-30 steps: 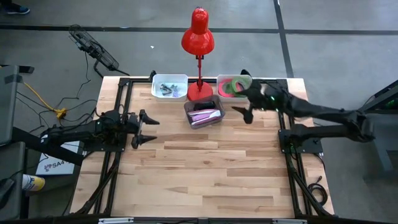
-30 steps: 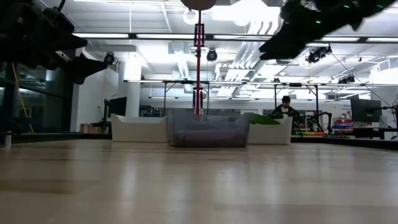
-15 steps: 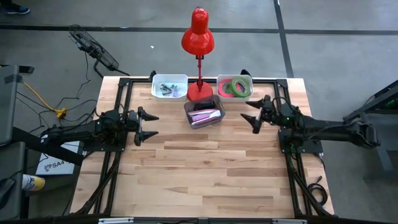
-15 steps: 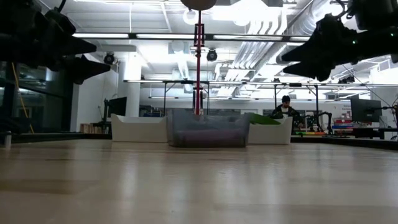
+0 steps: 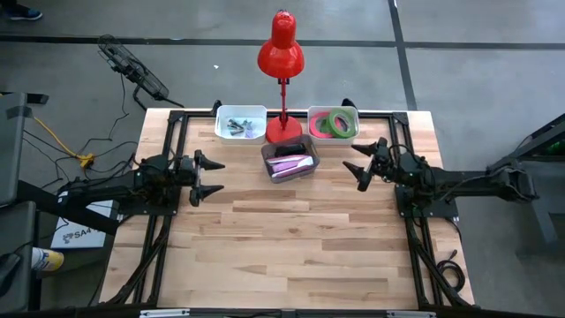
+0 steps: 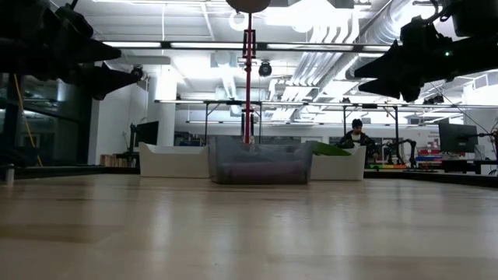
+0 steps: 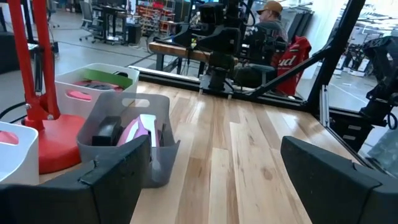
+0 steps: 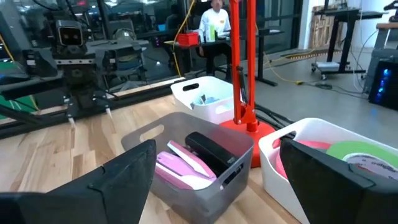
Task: Pick and place Stapler, Stapler remover, tape
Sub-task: Return to Home Position
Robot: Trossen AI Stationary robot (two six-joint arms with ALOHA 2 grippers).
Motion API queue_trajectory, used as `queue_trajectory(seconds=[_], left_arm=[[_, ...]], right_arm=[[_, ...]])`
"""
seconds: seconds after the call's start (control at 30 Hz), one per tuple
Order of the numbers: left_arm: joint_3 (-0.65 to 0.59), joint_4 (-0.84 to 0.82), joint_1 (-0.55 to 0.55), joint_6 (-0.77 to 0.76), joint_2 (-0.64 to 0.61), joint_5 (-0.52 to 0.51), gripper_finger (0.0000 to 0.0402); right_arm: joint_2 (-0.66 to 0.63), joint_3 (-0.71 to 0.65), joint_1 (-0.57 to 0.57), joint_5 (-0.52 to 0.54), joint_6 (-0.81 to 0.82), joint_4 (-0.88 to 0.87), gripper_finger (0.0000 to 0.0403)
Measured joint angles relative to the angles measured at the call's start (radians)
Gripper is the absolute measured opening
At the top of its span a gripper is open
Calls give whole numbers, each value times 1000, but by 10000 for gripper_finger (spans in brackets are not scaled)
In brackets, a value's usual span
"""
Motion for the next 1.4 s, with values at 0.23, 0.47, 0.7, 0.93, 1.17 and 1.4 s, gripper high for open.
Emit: queue_trajectory(seconds=[0.23, 0.47, 0.7, 0.93, 1.17, 1.4], left_arm=[[8, -3, 0, 4, 0, 3, 356], [8, -21, 0, 4, 0, 0, 356], [8, -53, 0, 4, 0, -12, 356], [8, -54, 0, 33, 0, -23, 356], [8, -55, 0, 41, 0, -23, 356], [8, -54, 0, 41, 0, -17, 356]], right_arm=[[1, 0, 86, 112, -16, 12, 332], [22, 0, 155, 212, -4, 21, 332], [139, 0, 203, 302, 30, 55, 332], [237, 0, 232, 336, 21, 192, 332], [268, 0, 289, 436, 12, 228, 332], [211, 0, 325, 505, -80, 204, 332]])
